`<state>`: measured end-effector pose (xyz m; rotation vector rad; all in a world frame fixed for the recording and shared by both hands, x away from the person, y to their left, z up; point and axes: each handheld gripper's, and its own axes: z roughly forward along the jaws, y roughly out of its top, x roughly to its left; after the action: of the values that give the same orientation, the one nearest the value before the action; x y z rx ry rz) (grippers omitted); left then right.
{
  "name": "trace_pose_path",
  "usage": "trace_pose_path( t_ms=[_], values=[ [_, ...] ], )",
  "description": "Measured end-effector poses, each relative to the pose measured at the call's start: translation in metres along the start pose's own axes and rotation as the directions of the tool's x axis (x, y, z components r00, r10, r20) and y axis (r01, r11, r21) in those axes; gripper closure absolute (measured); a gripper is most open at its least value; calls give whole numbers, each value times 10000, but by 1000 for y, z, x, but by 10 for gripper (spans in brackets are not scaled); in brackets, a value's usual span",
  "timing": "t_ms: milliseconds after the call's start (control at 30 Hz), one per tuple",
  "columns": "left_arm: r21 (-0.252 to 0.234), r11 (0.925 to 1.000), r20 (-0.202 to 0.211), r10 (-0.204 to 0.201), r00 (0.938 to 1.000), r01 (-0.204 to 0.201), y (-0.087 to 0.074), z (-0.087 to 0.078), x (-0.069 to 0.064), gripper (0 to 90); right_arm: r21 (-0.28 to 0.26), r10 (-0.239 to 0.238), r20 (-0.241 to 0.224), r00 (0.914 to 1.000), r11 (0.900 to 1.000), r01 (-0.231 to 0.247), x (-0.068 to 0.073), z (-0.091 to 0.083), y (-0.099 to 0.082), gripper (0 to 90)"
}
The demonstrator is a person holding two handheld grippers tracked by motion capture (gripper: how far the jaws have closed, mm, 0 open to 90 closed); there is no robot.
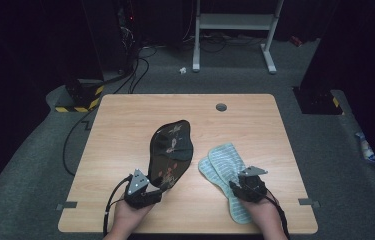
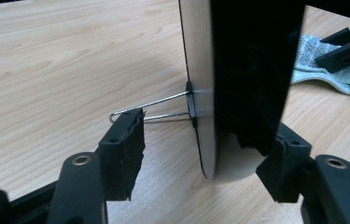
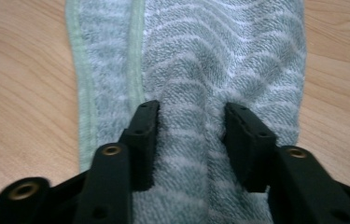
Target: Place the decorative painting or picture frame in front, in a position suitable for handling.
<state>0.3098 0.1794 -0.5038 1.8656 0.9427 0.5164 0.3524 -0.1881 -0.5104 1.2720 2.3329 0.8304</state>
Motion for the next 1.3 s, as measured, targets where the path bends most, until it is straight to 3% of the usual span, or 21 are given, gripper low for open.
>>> trace_pose_path(
  t_ms=[267,533,767,1100,1300],
  values=[
    [-26,10000,58,-9,10000,10,0,0,0,399,-265,-386,-88,9992,9989,383,4,0,-2,725],
    [-88,9999,189,-89,9998,91,1,-2,0,402,-980,-376,41,9993,9945,379,5,-5,-3,738],
    [-215,9997,246,-125,9996,130,1,-4,0,401,-1929,-402,90,9992,9804,412,6,-18,-1,737],
    [-294,9994,306,-172,9994,181,2,-5,0,402,-3278,-429,257,9987,9435,490,9,-42,4,738],
    [-584,9980,330,-205,9992,224,2,-7,1,404,-4132,-542,332,9980,9084,631,14,-57,7,737]
  ],
)
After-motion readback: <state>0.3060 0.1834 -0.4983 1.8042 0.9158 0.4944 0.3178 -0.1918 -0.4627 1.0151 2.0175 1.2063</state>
